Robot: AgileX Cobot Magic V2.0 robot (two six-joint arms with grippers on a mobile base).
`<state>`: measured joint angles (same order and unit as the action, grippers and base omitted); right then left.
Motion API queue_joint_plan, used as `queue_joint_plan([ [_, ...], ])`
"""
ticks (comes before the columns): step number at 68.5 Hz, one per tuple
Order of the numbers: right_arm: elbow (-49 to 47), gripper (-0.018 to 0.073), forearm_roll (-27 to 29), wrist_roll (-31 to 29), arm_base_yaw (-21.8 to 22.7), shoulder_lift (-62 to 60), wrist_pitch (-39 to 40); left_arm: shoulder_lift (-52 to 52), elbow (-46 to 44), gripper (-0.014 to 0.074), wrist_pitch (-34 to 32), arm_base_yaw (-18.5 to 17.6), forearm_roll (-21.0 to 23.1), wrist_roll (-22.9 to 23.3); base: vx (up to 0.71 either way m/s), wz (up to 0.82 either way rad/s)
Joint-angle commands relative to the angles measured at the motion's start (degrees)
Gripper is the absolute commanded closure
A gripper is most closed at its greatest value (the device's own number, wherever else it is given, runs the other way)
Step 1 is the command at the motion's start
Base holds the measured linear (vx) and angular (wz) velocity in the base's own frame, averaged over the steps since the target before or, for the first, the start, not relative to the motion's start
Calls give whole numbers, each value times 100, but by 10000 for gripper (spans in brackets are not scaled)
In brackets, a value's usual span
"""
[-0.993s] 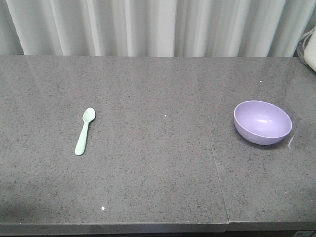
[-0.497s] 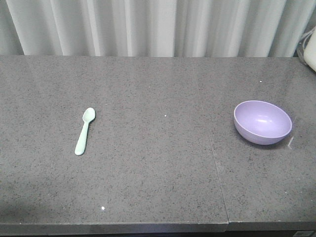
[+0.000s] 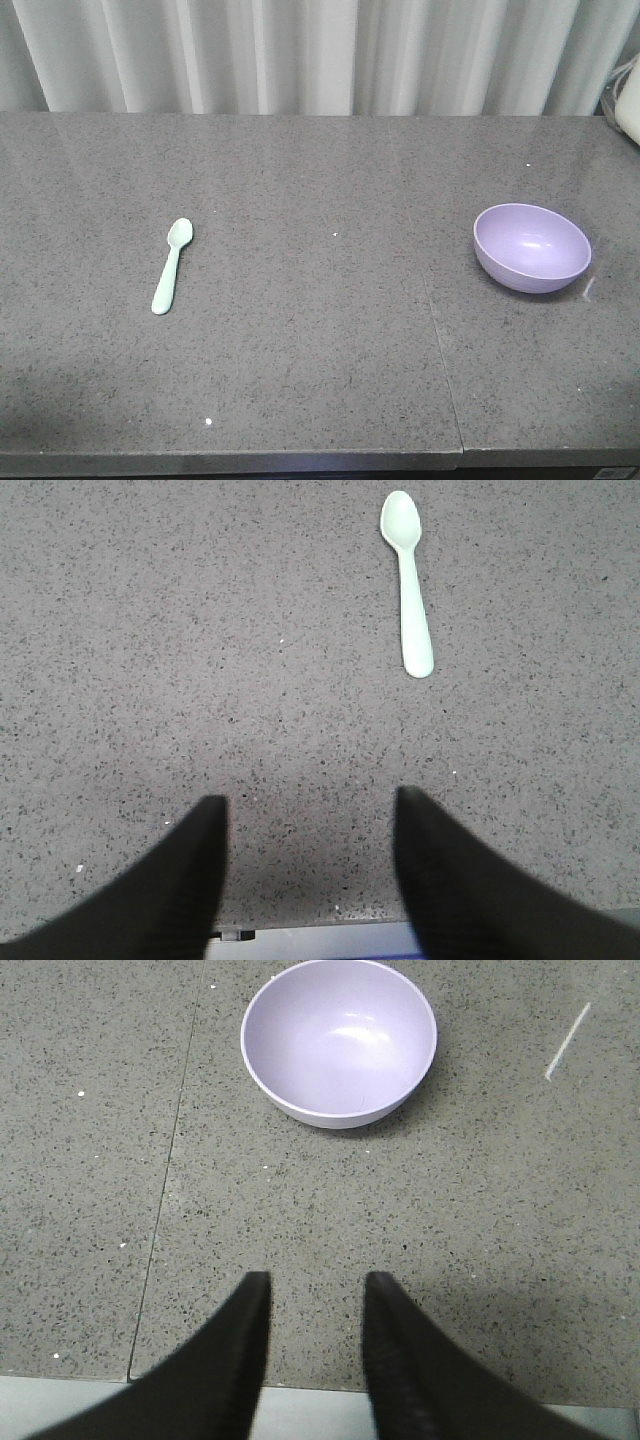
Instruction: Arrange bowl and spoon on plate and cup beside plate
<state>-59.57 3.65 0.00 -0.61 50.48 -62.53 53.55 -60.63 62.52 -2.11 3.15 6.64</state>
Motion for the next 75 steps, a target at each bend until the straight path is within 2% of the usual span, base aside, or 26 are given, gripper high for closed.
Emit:
queue_joint_plan([
  [1, -184, 159, -15, -61, 27, -17, 257, -22, -189, 84, -345, 21, 73, 29, 0, 0],
  [9, -184, 58, -15, -61, 27, -17, 268, -22, -189, 13, -358, 21, 73, 29, 0, 0],
  [14, -184, 26, -15, -61, 27, -17, 274, -22, -189, 6, -358, 21, 73, 29, 0, 0],
  [23, -184, 21, -15, -61, 27, -17, 274, -22, -195, 6, -334, 21, 87, 35, 0, 0],
  [43, -184, 21, -3, -56, 27, -17, 282, 466, -699, 6, -216, -25, 606, 22, 0, 0],
  [56, -184, 21, 2, -56, 27, -17, 289, 1229, -1056, 6, -236, -440, 674, 22, 0, 0],
  [75, -184, 21, 7, -43, 27, -17, 295, 2695, -1905, 6, -273, -1119, 513, 47, 0, 0],
])
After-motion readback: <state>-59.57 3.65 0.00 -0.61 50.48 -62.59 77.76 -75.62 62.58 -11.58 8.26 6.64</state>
